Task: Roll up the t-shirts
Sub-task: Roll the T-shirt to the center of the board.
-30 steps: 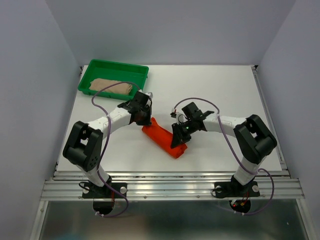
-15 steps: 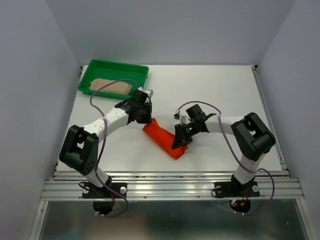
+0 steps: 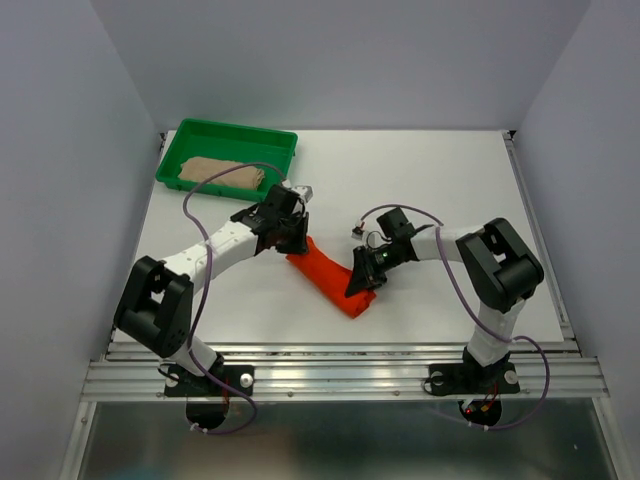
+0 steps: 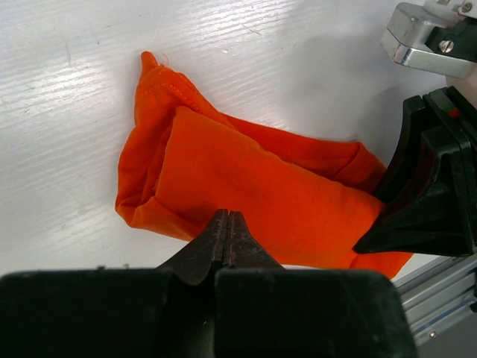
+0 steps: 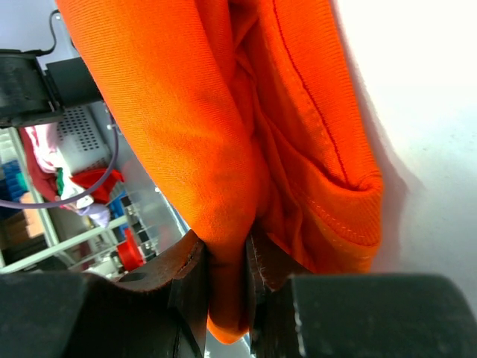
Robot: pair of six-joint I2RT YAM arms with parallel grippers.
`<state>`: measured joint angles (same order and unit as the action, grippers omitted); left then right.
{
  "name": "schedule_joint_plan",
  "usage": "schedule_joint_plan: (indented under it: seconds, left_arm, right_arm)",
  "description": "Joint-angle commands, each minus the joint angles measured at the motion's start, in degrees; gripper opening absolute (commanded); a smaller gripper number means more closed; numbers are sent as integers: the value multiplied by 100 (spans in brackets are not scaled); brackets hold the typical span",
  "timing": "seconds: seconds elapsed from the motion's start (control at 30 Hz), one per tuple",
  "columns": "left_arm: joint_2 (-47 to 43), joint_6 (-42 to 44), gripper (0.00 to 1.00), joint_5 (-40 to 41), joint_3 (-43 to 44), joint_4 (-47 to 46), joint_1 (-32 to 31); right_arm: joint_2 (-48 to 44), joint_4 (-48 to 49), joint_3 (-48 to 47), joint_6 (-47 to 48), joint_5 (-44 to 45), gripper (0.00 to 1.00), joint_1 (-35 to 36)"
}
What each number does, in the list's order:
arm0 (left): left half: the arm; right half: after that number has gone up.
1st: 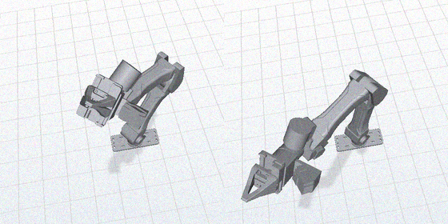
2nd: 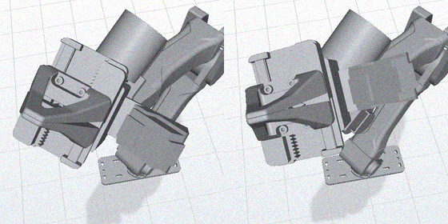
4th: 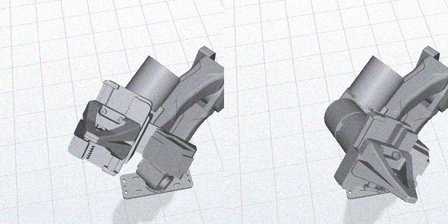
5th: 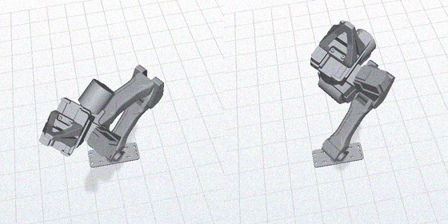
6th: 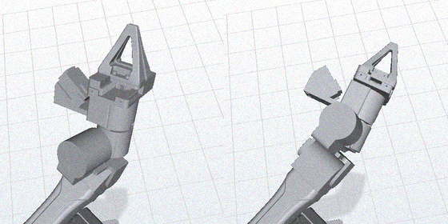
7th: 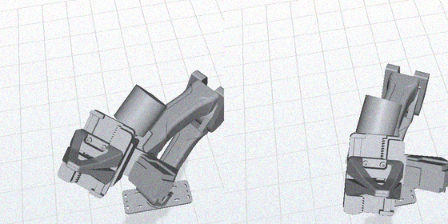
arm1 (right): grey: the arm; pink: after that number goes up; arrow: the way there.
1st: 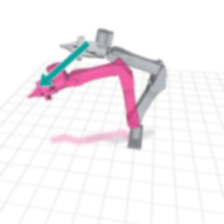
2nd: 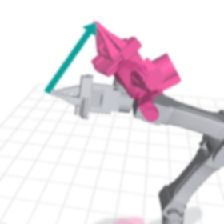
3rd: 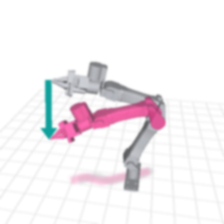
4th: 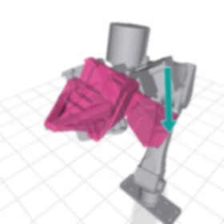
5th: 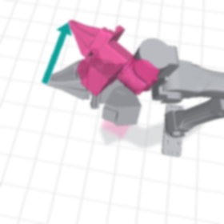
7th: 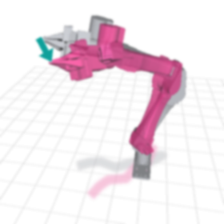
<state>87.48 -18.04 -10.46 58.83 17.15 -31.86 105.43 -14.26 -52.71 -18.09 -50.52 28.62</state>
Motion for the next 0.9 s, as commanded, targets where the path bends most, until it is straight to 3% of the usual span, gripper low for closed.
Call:
schedule_joint_plan:
  seconds: [0.0,0.23,0.4,0.6,0.63,0.67,0.73,0.87]
  left_arm:
    - [49,108,0,-9,67,26,-84]
    - [374,47,0,70,120,-167,-145]
    - [682,-50,0,97,199,-422,-145]
    - [999,-156,0,44,357,-528,-145]
    - [1016,-156,0,35,357,-528,-145]
    - [1016,-164,0,44,357,-528,-145]
    - [999,-156,0,53,357,-511,-145]
    - [981,-182,0,44,375,-484,-145]
  right_arm:
    - [241,-6,-46,130,298,1,-155]
    - [277,-24,-73,130,306,3,-331]
    - [119,-155,-90,60,560,11,-331]
    - [-566,-709,-213,51,1245,42,-331]
    - [-689,-814,-266,68,1464,55,-331]
    - [-969,-1041,-292,68,1588,61,-331]
    - [-1260,-1262,-354,77,1782,69,-331]
    - [-2024,-1833,-512,7,2378,73,-331]
